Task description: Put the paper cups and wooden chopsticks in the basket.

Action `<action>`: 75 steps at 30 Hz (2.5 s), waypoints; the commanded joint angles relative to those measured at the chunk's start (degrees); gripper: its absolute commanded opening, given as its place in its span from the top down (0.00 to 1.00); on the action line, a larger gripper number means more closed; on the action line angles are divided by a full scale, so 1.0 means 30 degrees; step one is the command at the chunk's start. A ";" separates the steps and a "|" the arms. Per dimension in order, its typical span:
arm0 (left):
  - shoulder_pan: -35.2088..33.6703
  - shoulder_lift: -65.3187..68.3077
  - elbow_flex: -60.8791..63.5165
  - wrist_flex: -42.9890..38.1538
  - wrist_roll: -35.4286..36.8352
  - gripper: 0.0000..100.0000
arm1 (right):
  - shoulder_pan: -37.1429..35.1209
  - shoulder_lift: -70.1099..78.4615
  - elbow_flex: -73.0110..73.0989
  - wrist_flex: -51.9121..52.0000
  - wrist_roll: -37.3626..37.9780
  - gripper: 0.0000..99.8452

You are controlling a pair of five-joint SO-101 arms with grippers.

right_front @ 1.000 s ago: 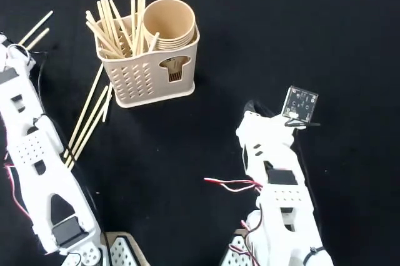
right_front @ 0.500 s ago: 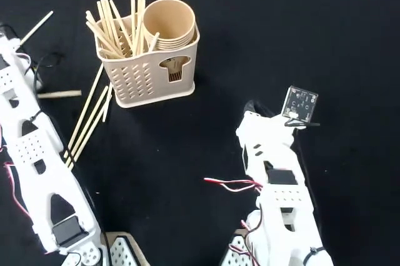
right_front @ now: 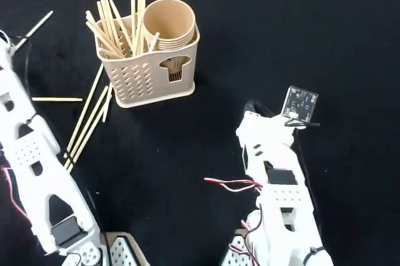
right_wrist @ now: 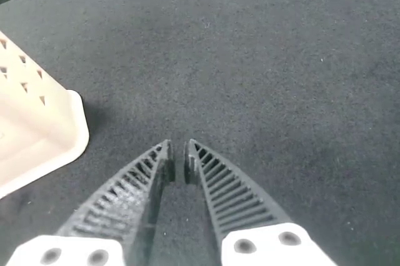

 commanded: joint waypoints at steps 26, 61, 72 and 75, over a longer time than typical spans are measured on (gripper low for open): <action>-0.0864 0.1934 0.0982 0.1201 -0.2139 0.96 | -0.0147 -0.0044 -0.0103 -0.0440 0.0176 0.95; 0.0396 -0.5949 -0.0982 1.6410 -1.3949 0.95 | -0.0147 -0.0044 -0.0103 -0.0440 0.0176 0.95; 0.3443 -0.0322 -0.1011 0.7707 -0.4923 0.96 | -0.0147 -0.0044 -0.0073 -0.0440 0.0176 0.95; 0.3707 0.0586 -0.0982 0.7678 -0.4894 0.95 | -0.0147 -0.0044 -0.0073 -0.0440 0.0176 0.95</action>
